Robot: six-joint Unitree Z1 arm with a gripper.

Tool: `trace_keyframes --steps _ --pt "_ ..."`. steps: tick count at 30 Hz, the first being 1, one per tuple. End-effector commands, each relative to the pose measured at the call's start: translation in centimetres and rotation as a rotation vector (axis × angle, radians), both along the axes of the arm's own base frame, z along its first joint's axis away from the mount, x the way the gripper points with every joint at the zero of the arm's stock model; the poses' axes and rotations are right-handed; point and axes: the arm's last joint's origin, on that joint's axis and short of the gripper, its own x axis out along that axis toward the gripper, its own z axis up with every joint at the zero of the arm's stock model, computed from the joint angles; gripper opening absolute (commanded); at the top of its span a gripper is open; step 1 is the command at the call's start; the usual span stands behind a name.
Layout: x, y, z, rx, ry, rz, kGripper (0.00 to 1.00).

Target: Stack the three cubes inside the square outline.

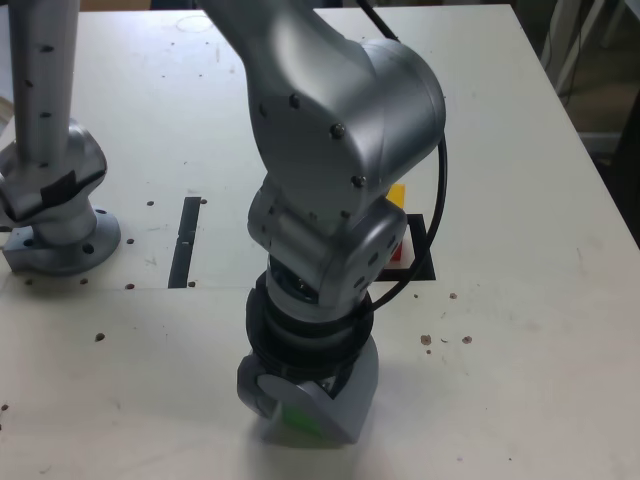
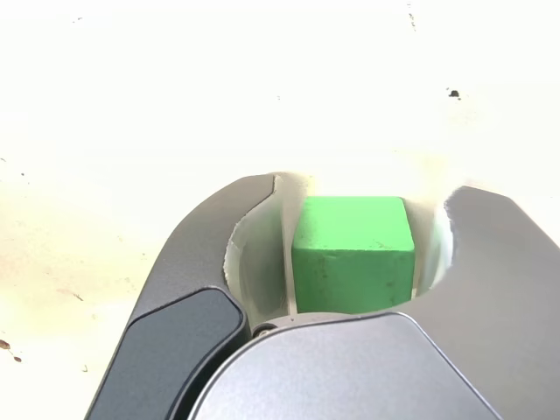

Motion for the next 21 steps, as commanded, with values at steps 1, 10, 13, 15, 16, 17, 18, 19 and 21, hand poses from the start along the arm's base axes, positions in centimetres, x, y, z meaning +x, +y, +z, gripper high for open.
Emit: trace_keyframes --steps 1,10,13,15,16,17,18,19,21 --pt "0.0 0.1 0.0 0.003 0.003 0.003 0.47" --pt "0.0 0.1 0.5 -0.016 -0.004 0.0 0.28" --pt "-0.2 0.3 1.3 -0.01 -0.004 -0.006 0.28" --pt "-0.4 0.7 2.4 -0.002 -0.009 -0.01 0.28" --pt "-0.4 1.0 3.1 0.003 -0.012 -0.012 0.28" --pt "-0.5 1.3 3.9 0.007 -0.016 -0.014 0.28" --pt "-0.4 1.7 4.7 0.011 -0.02 -0.018 0.28" --pt "-0.4 2.2 5.5 0.013 -0.023 -0.022 0.28" --pt "-0.1 3.5 7.0 0.014 -0.021 -0.032 0.28"
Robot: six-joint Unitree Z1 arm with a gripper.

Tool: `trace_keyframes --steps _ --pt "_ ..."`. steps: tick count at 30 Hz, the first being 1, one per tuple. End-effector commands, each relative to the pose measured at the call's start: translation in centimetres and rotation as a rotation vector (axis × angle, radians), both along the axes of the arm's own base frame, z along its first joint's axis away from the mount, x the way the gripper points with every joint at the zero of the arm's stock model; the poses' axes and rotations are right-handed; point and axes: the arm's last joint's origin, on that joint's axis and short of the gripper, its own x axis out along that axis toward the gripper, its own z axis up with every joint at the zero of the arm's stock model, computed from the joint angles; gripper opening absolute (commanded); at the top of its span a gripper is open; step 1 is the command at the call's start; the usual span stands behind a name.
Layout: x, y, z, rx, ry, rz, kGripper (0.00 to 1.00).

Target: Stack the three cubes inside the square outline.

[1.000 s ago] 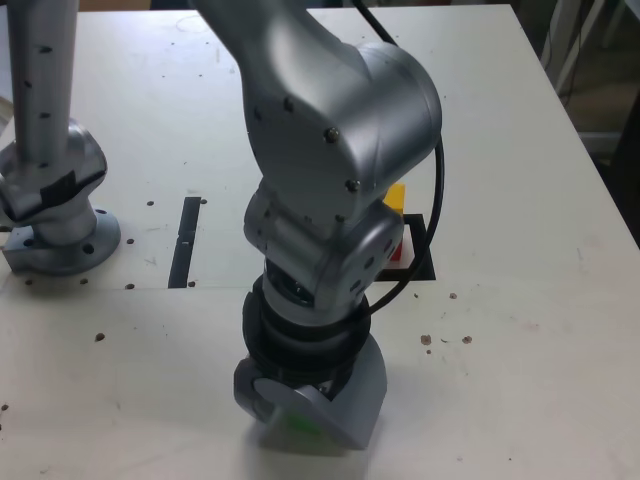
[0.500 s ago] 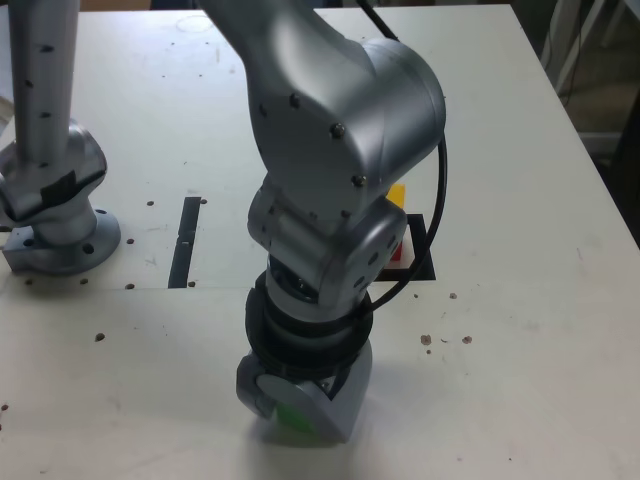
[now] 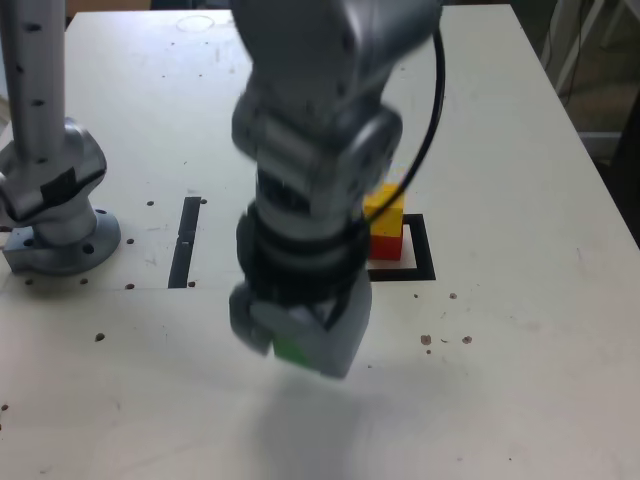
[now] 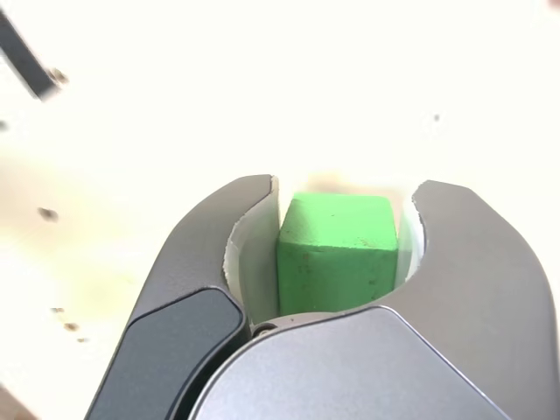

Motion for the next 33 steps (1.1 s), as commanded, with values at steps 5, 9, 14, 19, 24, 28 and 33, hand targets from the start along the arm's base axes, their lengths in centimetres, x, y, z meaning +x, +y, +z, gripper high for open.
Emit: trace_keyframes --steps 5,9,14,19,24,28,33 --pt "1.3 4.5 3.8 -0.027 -0.006 -0.017 0.28" --pt "2.4 7.5 5.6 -0.049 -0.027 -0.009 0.28" --pt "3.8 10.8 6.7 -0.063 -0.051 0.022 0.28" --pt "5.1 13.6 6.4 -0.064 -0.044 0.074 0.28" --pt "5.9 15.9 5.9 -0.063 -0.033 0.133 0.28" --pt "6.3 17.2 5.6 -0.061 -0.028 0.167 0.28" --pt "6.9 17.9 5.0 -0.064 -0.012 0.188 0.28"
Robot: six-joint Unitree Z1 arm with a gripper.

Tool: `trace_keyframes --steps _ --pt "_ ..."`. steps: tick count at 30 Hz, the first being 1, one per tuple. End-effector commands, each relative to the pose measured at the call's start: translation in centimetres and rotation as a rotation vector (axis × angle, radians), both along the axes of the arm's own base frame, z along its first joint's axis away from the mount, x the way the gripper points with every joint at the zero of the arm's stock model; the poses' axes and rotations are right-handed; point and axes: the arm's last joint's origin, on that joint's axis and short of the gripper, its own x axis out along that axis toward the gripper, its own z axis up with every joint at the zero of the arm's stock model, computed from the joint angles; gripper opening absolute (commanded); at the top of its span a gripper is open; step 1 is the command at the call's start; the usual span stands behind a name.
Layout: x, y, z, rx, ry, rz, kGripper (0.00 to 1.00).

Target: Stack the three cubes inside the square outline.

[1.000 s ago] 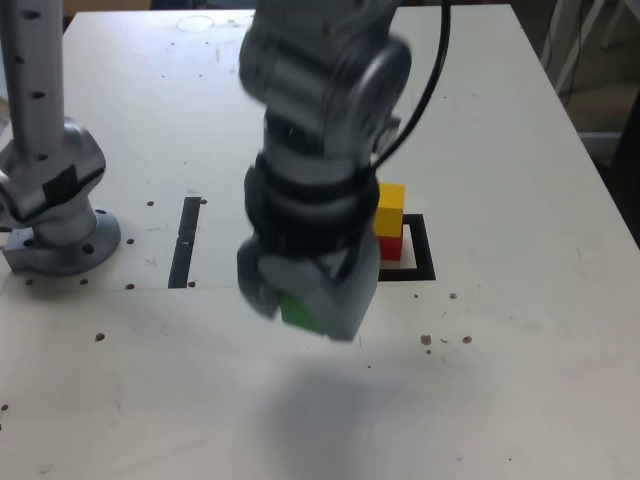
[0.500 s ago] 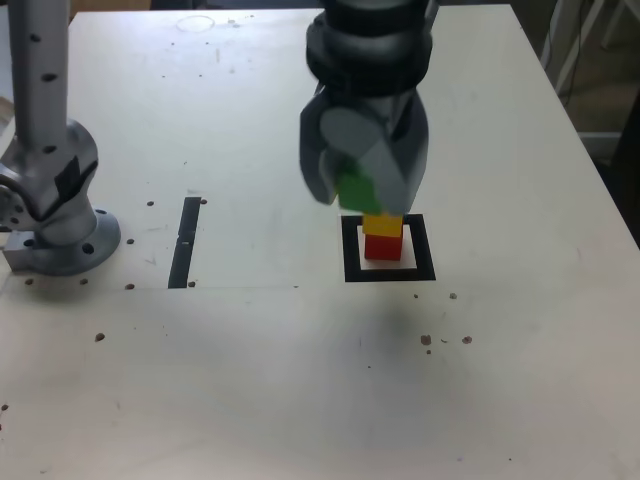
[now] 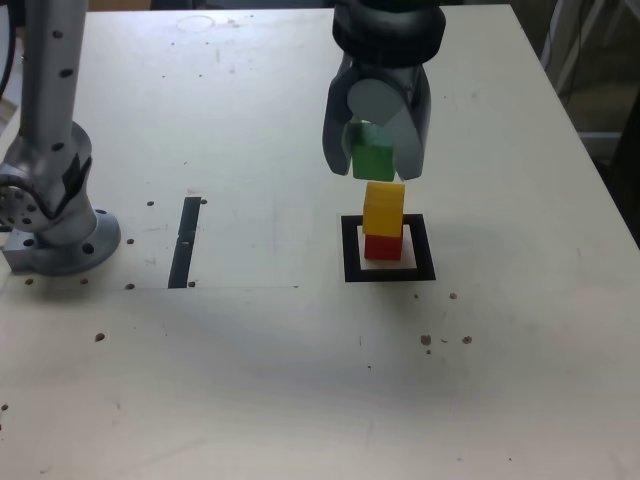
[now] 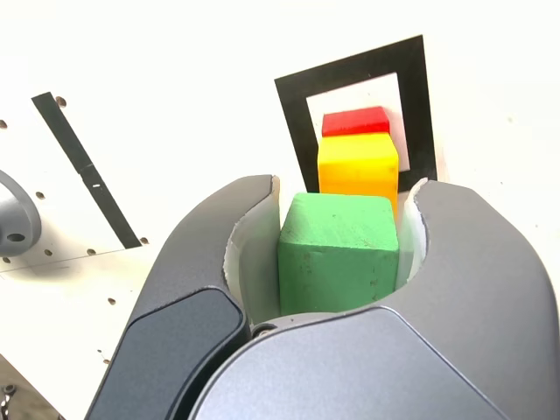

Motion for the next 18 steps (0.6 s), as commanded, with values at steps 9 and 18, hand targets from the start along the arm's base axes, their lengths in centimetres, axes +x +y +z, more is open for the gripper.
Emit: trace_keyframes --steps 9,18 --pt "1.5 -0.1 -1.5 -0.022 0.034 0.013 0.28" --pt "2.1 0.3 -2.4 -0.017 0.053 0.023 0.28"
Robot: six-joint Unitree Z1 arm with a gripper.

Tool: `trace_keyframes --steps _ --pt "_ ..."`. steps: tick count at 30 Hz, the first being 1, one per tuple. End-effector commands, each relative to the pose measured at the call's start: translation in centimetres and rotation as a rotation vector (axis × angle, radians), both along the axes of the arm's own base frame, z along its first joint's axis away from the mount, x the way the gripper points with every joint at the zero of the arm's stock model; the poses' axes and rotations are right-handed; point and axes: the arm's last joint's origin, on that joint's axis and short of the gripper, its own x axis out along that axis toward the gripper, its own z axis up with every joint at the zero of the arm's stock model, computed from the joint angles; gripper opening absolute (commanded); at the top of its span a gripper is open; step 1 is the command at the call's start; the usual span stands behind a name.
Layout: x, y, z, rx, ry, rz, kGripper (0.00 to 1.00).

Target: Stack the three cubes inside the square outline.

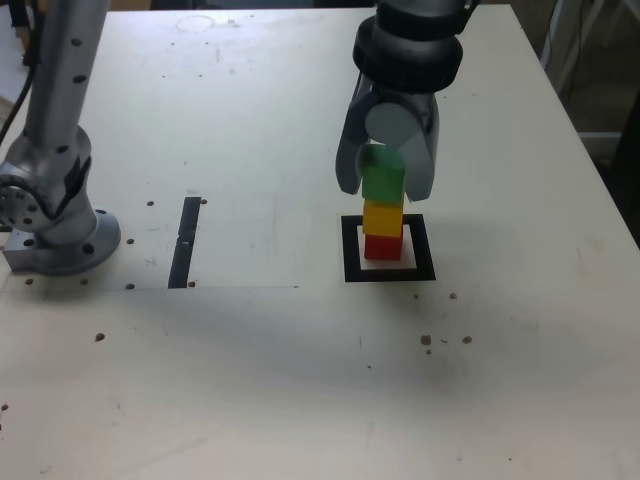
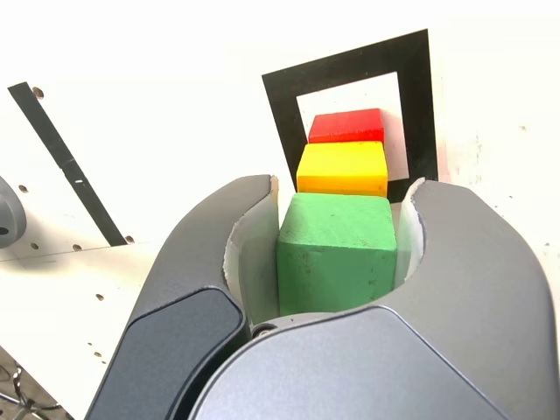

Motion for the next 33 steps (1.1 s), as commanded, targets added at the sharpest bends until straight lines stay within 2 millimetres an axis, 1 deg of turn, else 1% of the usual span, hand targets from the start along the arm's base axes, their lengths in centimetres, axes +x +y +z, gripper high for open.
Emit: trace_keyframes --steps 1,8,12,14,16,21,24,26,28,33 --pt "0.2 0.2 -0.2 0.003 0.001 0.006 0.28" --pt "0.6 0.3 -0.9 0.0 0.019 0.005 0.34" --pt "0.8 0.2 -1.2 -0.003 0.029 0.003 0.36" --pt "0.8 0.3 -1.2 -0.004 0.031 0.003 0.39" --pt "0.7 0.3 -1.2 -0.005 0.032 0.003 0.47" --pt "0.6 0.3 -1.2 -0.008 0.035 0.004 0.77" --pt "0.5 0.3 -1.0 -0.005 0.033 0.003 0.92" --pt "0.3 0.4 -0.7 -0.004 0.028 0.003 0.97" --pt "0.1 0.4 -0.4 -0.002 0.018 0.004 0.99" --pt "-0.8 0.5 1.1 0.0 -0.017 0.008 0.99"
